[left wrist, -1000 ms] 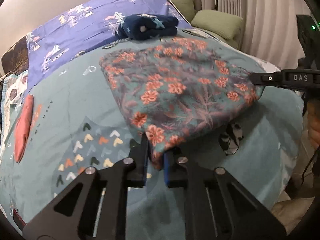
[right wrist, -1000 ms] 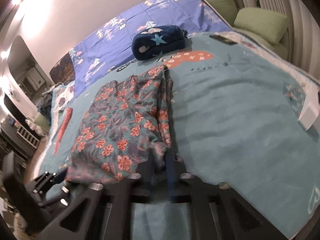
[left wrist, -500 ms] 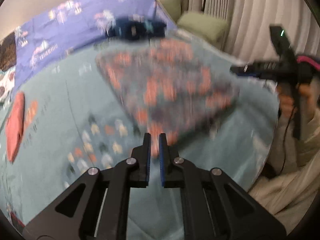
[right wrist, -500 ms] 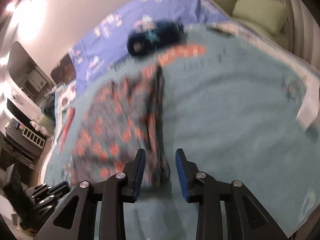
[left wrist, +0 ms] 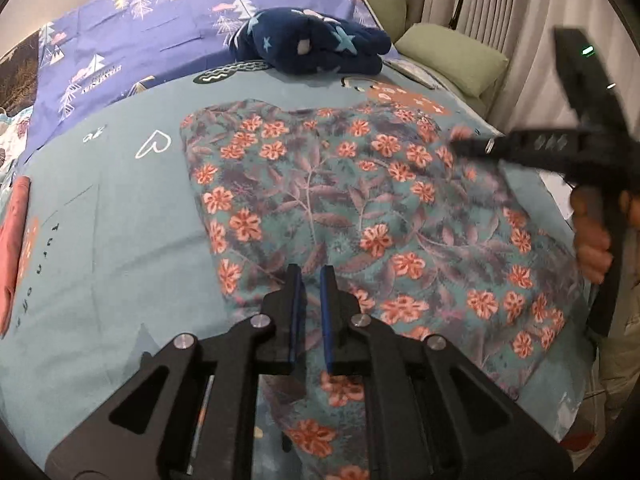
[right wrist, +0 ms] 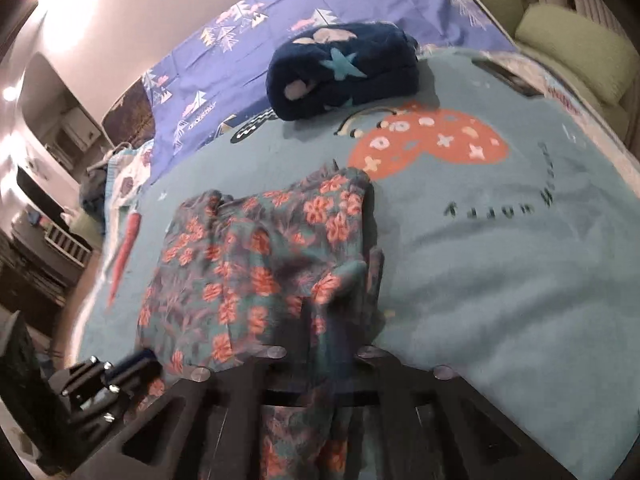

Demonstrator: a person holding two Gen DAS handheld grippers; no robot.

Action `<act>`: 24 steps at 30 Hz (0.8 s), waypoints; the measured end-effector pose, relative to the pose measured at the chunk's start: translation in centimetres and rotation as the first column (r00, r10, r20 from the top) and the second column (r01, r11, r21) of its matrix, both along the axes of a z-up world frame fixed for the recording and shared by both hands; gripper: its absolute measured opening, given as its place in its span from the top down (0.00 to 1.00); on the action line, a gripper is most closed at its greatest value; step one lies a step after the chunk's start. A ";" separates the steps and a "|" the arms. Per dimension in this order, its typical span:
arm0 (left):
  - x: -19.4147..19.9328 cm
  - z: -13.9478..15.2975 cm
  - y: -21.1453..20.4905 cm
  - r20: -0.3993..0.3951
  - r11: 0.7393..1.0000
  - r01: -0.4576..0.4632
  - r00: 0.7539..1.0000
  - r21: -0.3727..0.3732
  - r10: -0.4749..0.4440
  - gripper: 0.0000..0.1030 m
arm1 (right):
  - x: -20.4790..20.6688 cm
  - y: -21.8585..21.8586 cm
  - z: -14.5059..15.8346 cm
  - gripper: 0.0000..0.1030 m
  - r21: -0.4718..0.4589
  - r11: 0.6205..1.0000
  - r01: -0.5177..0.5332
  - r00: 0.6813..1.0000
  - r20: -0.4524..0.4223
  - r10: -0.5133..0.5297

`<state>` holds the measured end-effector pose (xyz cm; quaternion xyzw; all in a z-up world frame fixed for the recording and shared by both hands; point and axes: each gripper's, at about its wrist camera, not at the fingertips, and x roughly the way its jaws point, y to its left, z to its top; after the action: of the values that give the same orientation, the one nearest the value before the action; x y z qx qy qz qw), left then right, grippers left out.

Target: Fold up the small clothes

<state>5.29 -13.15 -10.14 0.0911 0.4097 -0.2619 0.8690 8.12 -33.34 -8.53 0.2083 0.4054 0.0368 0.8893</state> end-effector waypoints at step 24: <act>8.3 2.0 1.8 0.029 0.993 -0.115 0.993 0.003 0.114 0.39 | 8.5 -3.8 -2.4 0.73 0.127 0.988 -0.088 0.992 -0.076 0.099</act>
<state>13.57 -11.37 -8.17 0.0732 0.4023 -0.2094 0.8882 16.63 -37.15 -10.95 0.2450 0.4480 0.0948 0.8546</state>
